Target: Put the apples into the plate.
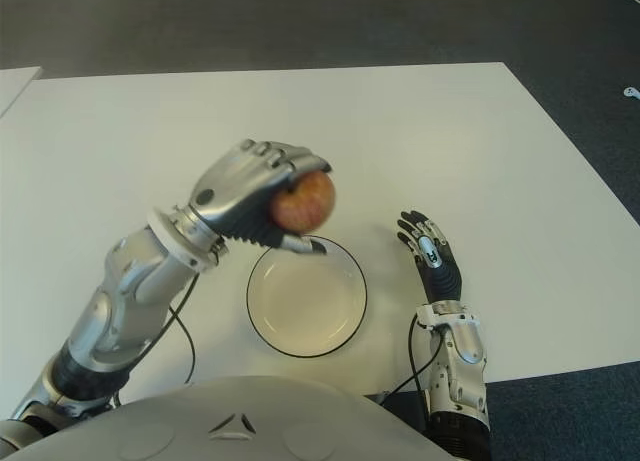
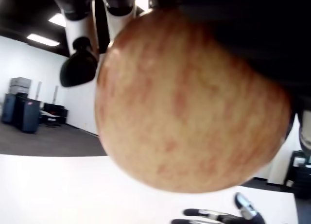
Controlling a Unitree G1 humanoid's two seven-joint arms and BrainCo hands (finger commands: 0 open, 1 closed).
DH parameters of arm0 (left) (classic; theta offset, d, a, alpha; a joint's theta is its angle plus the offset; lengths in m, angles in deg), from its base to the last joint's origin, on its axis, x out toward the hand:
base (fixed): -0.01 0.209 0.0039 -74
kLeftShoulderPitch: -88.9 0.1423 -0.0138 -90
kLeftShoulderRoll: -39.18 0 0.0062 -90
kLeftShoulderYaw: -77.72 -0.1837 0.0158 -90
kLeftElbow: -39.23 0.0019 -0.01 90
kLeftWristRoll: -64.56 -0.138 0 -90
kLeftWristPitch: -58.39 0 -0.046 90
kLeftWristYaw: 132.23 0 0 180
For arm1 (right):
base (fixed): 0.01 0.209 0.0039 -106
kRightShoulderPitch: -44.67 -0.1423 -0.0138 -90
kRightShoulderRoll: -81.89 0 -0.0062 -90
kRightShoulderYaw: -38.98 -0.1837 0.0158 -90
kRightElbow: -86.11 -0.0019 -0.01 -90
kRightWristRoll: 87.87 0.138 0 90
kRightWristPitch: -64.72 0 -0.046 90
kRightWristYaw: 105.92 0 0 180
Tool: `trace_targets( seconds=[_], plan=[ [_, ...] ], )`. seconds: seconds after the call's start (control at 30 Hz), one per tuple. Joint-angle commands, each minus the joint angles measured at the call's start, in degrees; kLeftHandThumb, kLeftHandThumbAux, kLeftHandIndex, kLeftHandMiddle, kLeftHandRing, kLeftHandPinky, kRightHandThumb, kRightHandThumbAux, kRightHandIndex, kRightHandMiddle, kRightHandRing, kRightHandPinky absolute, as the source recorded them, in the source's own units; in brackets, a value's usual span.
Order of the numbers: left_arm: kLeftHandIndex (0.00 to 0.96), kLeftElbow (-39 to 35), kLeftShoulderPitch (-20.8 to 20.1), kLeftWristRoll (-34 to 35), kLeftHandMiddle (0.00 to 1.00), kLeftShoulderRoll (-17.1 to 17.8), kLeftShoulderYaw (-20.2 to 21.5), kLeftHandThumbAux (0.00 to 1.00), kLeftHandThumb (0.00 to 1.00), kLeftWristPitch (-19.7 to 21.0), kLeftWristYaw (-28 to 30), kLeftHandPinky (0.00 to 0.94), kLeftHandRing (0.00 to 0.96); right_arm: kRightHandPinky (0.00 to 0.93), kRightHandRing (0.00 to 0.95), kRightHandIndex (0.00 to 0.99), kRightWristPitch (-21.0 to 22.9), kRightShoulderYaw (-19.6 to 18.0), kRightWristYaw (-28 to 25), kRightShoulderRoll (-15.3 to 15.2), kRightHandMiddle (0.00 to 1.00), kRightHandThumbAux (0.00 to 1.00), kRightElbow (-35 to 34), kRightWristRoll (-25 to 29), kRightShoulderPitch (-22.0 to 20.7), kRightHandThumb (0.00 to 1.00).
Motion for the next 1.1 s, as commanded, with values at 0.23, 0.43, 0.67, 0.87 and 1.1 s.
trace_targets(
  seconds=[0.23,0.43,0.67,0.87,1.1],
  plan=[
    [0.445,-4.5,3.5,-2.1,0.857,-2.6,-5.1,0.692,0.751,-0.4,13.8,0.852,0.854,0.119,0.141,0.165,2.0,1.2,-0.1,1.8,0.206,0.492,-2.0,1.7,2.7,0.35],
    [0.445,-3.9,2.0,-3.1,0.849,-3.1,-6.4,0.692,0.748,-1.5,19.7,0.865,0.857,0.151,0.159,0.155,2.2,1.4,0.1,1.9,0.214,0.533,-2.5,1.2,3.1,0.357],
    [0.445,-3.6,0.0,-1.3,0.845,-2.1,-5.3,0.692,0.746,-2.7,25.4,0.871,0.861,0.18,0.172,0.158,1.0,1.8,1.8,2.4,0.212,0.539,-3.3,-1.2,3.6,0.356],
    [0.445,-3.5,0.7,-1.8,0.847,-2.1,-5.6,0.692,0.743,-1.3,30.1,0.88,0.867,0.17,0.17,0.164,1.4,2.2,1.4,2.4,0.214,0.521,-3.9,-0.8,3.8,0.35],
    [0.445,-2.7,0.8,-3.2,0.85,-1.5,-5.4,0.692,0.743,-2.1,31.9,0.877,0.868,0.162,0.171,0.17,1.2,2.2,1.3,2.4,0.225,0.492,-3.7,-0.7,3.7,0.327]
  ],
)
